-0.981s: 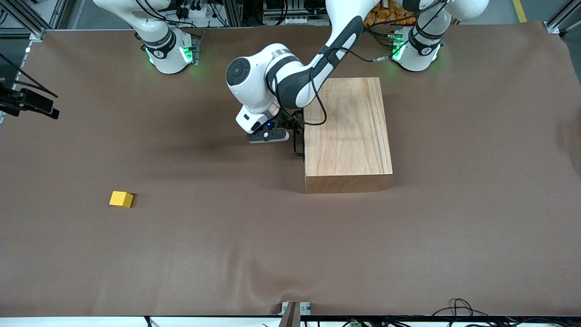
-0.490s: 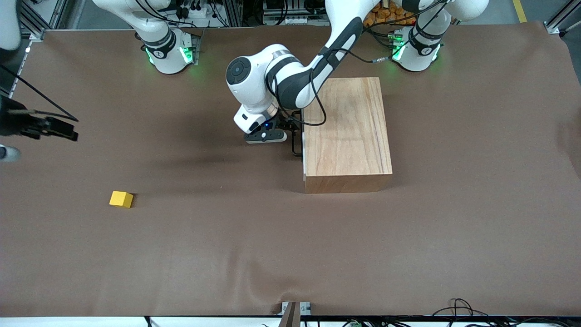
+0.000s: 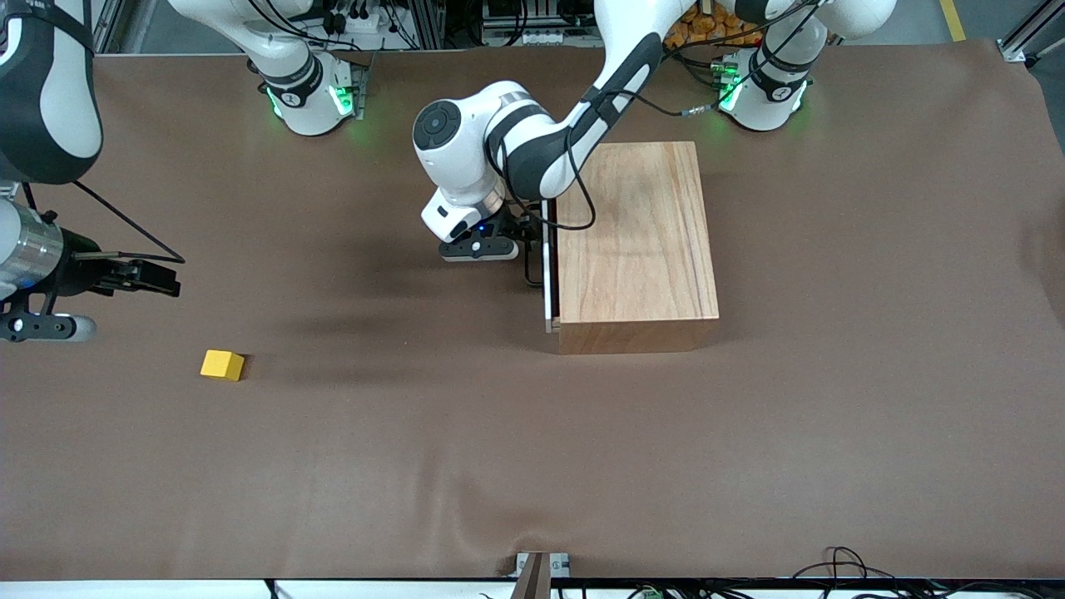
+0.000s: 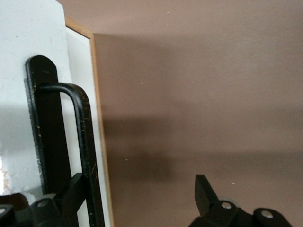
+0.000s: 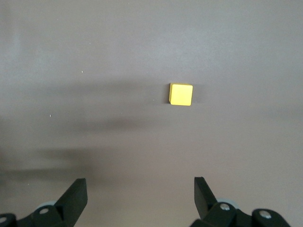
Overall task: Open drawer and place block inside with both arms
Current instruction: 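Pull the drawer open with the left gripper while the right gripper reaches the cube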
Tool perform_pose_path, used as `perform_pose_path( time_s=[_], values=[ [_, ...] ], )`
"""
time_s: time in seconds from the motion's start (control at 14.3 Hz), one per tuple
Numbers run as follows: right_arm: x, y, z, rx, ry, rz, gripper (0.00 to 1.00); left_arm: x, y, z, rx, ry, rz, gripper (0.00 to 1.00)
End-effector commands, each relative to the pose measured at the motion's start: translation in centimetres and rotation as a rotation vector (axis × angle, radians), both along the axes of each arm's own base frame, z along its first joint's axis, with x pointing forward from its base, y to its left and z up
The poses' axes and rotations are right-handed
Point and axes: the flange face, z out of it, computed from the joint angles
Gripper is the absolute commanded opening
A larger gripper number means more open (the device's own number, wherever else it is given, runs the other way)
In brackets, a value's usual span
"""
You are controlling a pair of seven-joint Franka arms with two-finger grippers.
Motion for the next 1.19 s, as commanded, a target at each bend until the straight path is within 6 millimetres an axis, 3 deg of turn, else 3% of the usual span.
perform_pose_path(
  time_s=[0.0,0.21,0.42,0.56,0.7,0.84,0.98,1.12],
  values=[
    [0.9,0.0,-1.1,-0.017,0.011,-0.001,1.0,-0.4,-1.5,-0.6,-0.048,0.001,0.012,1.0],
    [2.3,-0.8,-5.7,-0.031,0.068,-0.011,1.0,-1.4,-2.2,-0.6,-0.056,-0.001,0.0,1.0],
    [2.8,-4.2,-9.7,-0.03,0.119,-0.061,1.0,-2.2,-2.9,-0.4,-0.075,-0.002,-0.011,1.0],
    [3.5,-5.5,-11.1,-0.028,0.069,-0.066,1.0,-2.3,-3.3,-0.2,-0.102,-0.005,-0.006,1.0],
    [2.7,-6.8,-13.5,-0.021,0.094,-0.052,1.0,-2.5,-3.8,0.1,-0.132,-0.01,0.008,1.0],
    [2.4,-7.0,-16.3,-0.02,0.134,-0.053,1.0,-2.4,-4.2,0.4,-0.165,-0.015,0.013,1.0],
    [2.9,-7.4,-17.1,-0.023,0.107,-0.058,1.0,-2.5,-4.5,0.1,-0.181,-0.02,0.017,1.0],
    [3.2,-8.0,-19.8,0.001,0.121,-0.086,1.0,-3.0,-5.2,0.0,-0.2,-0.024,0.027,1.0]
  ],
)
